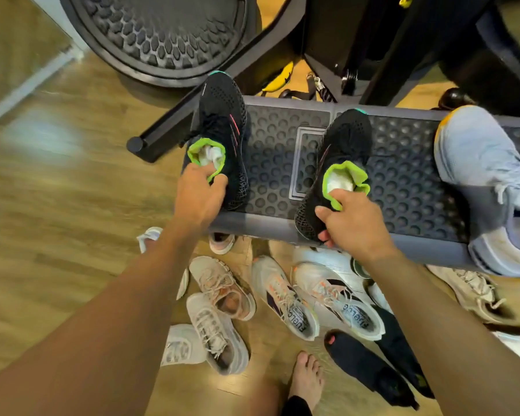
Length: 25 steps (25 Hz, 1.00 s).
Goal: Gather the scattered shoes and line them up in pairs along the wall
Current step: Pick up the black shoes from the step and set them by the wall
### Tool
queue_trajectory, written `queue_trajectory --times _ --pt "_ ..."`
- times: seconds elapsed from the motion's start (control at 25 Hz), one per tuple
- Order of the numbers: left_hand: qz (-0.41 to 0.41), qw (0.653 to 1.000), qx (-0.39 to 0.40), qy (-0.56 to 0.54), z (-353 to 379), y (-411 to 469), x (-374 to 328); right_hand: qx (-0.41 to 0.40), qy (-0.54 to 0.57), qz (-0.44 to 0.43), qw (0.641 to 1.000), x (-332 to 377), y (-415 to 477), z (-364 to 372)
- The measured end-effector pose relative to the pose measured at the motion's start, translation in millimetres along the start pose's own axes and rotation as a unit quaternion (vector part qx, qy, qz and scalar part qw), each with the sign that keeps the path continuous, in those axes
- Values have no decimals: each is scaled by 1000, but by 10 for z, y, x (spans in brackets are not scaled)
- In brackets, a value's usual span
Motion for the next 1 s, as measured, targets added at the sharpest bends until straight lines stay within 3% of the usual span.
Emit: queue_trajectory --times 0.12,0.16,0.24,0.28,0.36,0.44,0.48,0.52,0.6,0.64,0.68,0.76,0.8,0.88,0.96,1.0 --pt "20 993 28 114 154 -13 -103 50 -139 -16 989 -68 -57 213" --pt "24 994 36 97 191 0 -153 45 -171 -22 984 -50 -62 229" --pt "-10 988 102 -113 183 11 -202 33 -185 -16 982 -61 -58 233" --pt "-45 948 155 -275 144 -7 -173 30 -179 -10 983 -81 -63 237" --pt "-151 779 213 -571 81 -134 38 25 -168 -1 985 -116 -93 242" --pt "-254 624 188 -714 93 -314 355 26 -159 0 987 -119 -112 259" --pt "-289 586 164 -739 127 -399 504 26 -159 3 987 -117 -125 262" --pt "-312 573 142 -744 160 -485 606 24 -158 2 987 -116 -128 253" --pt "-316 600 129 -724 225 -590 688 4 -154 -9 988 -119 -151 195" --pt "-306 634 136 -697 232 -613 673 -15 -130 -21 991 -98 -175 149" --pt "-290 684 142 -654 221 -604 633 -33 -77 -27 996 -67 -196 99" --pt "-228 818 146 -507 142 -556 460 -58 9 -34 998 28 -205 24" --pt "-176 879 157 -415 117 -542 289 -64 4 -43 997 85 -184 14" --pt "-33 975 175 -134 144 -596 -153 -36 -138 -65 988 203 -135 70" --pt "74 976 161 130 268 -778 -480 -9 -248 -61 967 297 -138 146" --pt "92 966 154 185 304 -858 -586 -4 -254 -56 965 338 -154 138"
Point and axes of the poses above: each hand's wrist, its own y-axis towards the middle knuckle, its own z-axis out of the palm, x = y × z, the point moved 7 cm from there along y, towards the middle knuckle, and after that the axes turned 10 degrees about -z, right-handed, at the moved point
